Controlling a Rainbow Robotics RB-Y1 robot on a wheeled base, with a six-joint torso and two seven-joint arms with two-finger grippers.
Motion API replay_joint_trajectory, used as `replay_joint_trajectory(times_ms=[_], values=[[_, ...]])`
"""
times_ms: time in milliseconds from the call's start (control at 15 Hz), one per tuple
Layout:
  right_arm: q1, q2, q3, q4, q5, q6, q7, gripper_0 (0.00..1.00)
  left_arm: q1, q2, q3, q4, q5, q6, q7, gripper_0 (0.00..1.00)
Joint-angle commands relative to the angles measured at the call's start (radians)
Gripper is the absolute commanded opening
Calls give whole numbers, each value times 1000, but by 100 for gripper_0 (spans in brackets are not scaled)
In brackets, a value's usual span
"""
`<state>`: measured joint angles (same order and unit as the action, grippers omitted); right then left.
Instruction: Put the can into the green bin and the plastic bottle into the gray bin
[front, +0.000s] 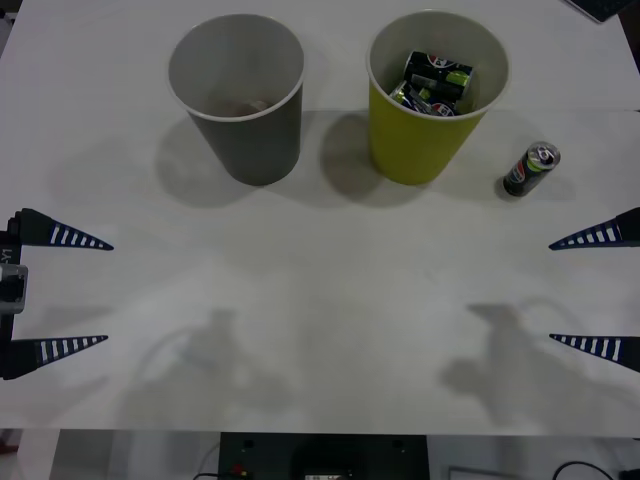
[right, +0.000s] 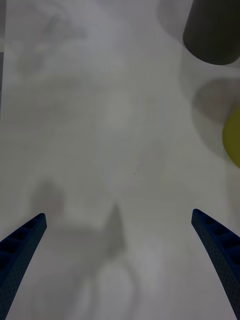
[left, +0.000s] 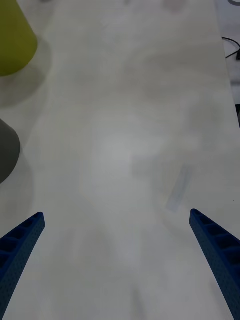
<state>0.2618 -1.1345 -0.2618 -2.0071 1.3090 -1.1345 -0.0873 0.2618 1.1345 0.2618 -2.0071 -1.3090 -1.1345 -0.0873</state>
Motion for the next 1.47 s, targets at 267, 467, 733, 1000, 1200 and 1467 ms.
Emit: replay_joint_trajectory(times_ms=[267,467,733,1000,1200,1467], values=[[19,10,44,5,-10,1,-3,100,0,0,0,0,0,0,0,100],[13,4,46,7,-31,4,-5,100,0,0,0,0,0,0,0,100],[14,-24,44,7,-51,78,-17,100,0,0,0,0,0,0,0,100],[37,-27,44,2,-59,173,-111,100,0,0,0,0,0,0,0,100],[73,-27,44,-7,-59,255,-186,100,0,0,0,0,0,0,0,100],[159,-28,44,-27,-56,418,-270,100,0,0,0,0,0,0,0,100]])
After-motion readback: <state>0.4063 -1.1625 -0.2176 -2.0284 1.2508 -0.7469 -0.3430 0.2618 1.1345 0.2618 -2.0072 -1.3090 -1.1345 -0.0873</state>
